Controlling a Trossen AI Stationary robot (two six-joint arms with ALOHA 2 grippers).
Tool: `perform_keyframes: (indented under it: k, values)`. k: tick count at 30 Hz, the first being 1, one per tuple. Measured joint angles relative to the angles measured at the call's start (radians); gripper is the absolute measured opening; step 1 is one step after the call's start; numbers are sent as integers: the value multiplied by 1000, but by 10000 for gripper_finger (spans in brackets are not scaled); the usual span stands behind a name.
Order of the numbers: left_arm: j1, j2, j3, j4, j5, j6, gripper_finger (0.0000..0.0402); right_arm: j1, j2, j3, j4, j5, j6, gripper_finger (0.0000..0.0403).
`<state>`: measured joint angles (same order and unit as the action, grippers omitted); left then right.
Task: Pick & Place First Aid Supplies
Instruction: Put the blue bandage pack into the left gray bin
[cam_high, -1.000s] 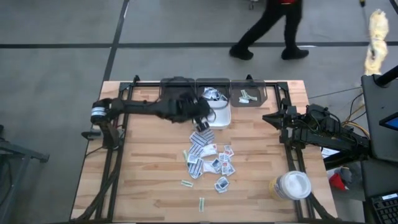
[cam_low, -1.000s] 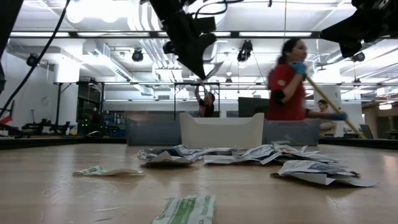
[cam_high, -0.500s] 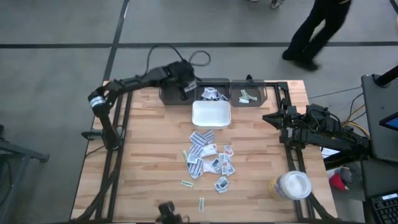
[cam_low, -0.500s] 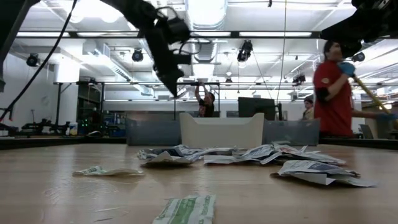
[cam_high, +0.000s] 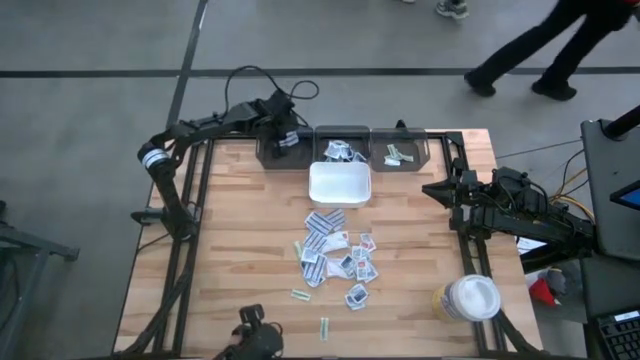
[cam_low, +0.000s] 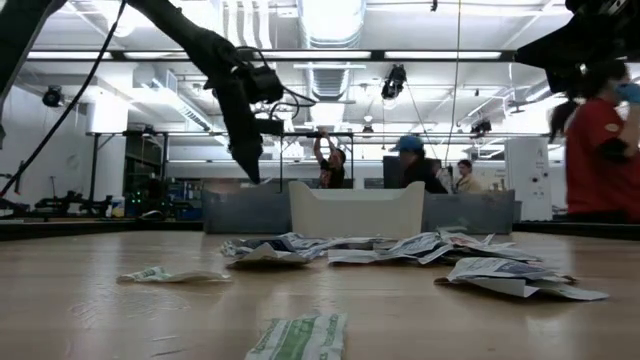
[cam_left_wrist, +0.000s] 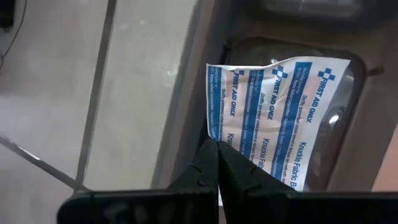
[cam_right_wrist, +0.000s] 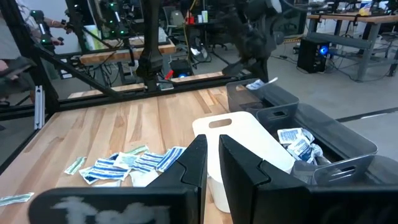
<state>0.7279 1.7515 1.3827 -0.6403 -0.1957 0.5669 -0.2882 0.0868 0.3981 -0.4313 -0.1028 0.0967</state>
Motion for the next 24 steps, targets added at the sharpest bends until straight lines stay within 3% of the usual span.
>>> perform_keyframes:
  k: [24]
  values:
    - [10,5,-157,190,73,167,0,0,0,0,0,0,0,38]
